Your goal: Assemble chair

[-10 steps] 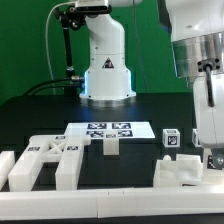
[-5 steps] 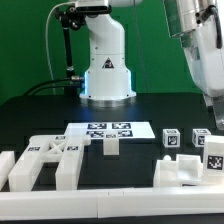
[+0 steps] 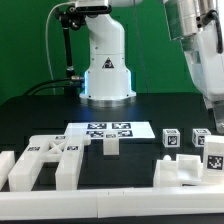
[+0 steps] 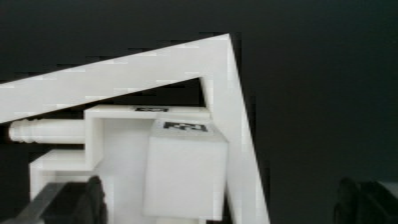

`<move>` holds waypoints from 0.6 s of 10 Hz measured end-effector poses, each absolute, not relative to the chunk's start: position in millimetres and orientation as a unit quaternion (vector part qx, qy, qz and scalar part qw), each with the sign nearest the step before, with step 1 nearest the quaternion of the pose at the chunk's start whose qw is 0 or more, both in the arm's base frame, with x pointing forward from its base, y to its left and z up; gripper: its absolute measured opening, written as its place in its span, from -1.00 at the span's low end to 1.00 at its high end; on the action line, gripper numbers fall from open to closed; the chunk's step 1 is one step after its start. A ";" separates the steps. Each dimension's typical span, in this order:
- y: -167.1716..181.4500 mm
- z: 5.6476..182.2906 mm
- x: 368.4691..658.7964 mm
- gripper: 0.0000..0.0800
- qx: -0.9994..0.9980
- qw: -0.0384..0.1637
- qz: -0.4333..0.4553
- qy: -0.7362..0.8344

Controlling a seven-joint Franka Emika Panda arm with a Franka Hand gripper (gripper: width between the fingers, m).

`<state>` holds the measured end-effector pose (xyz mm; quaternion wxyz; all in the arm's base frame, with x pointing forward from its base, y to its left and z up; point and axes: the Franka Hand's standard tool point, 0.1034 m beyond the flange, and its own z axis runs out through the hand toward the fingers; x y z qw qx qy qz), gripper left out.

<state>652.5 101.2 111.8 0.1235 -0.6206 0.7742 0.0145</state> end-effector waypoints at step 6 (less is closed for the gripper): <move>101.3 110.9 652.2 0.62 -0.621 0.123 0.015 0.774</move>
Offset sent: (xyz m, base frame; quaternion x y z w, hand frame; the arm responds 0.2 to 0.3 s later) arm 0.0000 0.0000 0.0000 0.0000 0.0000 0.0000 1.0000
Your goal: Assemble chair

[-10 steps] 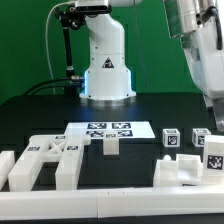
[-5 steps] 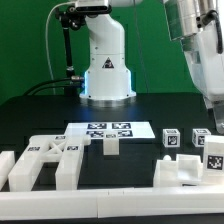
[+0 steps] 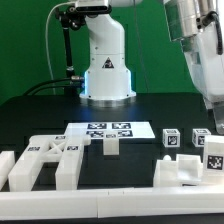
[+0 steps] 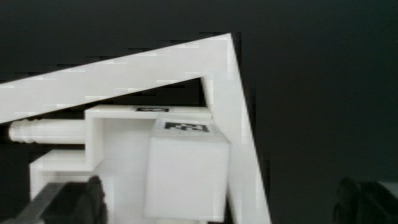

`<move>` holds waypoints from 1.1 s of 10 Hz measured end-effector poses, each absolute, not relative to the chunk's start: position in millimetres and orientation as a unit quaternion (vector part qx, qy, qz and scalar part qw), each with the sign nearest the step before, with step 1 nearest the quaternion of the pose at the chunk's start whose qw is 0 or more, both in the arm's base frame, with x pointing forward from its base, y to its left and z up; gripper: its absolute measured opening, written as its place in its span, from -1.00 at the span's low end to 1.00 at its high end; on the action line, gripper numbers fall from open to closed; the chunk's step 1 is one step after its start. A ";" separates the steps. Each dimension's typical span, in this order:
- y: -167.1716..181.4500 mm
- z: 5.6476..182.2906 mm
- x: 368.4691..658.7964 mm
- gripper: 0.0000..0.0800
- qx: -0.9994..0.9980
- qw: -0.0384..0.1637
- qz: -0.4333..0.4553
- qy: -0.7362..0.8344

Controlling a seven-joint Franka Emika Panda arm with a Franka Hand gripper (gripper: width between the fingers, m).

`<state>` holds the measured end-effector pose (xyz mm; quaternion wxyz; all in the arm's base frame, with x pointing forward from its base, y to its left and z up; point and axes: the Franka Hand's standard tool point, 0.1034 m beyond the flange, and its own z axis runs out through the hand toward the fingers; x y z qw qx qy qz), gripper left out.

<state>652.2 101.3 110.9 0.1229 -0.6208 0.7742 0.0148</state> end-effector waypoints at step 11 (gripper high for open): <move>43.8 107.3 614.8 0.62 -0.881 0.102 -0.029 0.462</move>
Offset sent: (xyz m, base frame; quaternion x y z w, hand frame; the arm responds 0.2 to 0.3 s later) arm -0.0429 -0.0526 0.0102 0.0063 -0.0188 -0.1662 0.9859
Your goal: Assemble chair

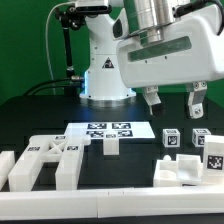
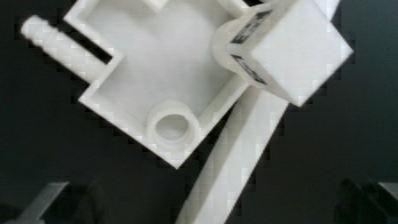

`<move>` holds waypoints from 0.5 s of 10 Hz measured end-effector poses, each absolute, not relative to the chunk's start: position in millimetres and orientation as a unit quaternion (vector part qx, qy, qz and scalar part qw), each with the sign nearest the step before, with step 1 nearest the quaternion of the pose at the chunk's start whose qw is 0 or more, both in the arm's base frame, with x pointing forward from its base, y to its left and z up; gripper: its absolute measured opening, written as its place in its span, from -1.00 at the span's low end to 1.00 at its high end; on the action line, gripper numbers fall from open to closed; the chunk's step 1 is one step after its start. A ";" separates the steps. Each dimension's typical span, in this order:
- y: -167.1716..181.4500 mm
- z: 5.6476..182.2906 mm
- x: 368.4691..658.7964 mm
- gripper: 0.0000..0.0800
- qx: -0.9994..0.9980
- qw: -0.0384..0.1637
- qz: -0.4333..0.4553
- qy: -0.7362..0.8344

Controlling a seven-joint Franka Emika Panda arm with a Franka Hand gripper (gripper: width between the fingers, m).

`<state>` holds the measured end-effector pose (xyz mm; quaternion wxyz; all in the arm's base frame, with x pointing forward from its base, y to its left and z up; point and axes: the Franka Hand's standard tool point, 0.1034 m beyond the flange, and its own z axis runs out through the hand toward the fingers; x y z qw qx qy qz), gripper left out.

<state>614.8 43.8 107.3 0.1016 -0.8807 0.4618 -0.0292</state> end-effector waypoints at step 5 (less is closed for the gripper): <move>36.0 84.4 592.8 0.62 -0.968 0.049 -0.046 0.241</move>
Offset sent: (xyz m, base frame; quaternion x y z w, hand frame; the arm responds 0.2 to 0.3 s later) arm -0.0243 0.0007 -0.0245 -0.0264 0.1213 -0.2673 0.9556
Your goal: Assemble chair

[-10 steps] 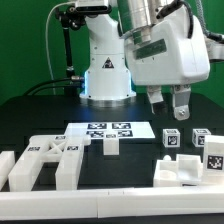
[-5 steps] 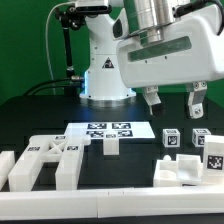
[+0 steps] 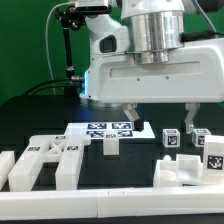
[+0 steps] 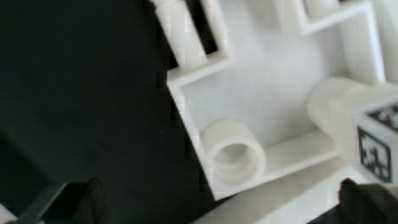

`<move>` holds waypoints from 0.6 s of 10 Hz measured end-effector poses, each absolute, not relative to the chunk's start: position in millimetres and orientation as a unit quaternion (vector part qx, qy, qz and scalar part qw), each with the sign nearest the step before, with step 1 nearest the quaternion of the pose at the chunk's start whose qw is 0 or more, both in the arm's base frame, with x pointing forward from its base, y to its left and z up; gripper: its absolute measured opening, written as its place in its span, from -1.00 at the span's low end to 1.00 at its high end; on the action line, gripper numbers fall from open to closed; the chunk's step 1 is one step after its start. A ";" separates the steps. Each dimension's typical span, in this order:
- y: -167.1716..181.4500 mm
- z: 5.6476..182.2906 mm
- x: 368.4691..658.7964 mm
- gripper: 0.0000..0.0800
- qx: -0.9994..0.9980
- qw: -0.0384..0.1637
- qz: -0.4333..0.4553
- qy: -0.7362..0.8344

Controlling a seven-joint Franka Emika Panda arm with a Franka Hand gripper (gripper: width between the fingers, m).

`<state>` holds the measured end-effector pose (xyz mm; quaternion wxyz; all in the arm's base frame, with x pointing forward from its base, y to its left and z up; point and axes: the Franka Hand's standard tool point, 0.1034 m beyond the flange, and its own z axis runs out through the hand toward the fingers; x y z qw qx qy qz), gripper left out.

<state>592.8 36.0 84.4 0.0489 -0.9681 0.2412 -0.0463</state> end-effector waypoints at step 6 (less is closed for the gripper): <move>-11.0 52.1 548.3 0.62 -1.000 0.021 -0.018 -0.001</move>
Offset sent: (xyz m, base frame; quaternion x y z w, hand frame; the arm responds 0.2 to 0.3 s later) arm -0.0508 -0.0310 -0.0451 -0.0344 -0.0453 -0.2735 0.9602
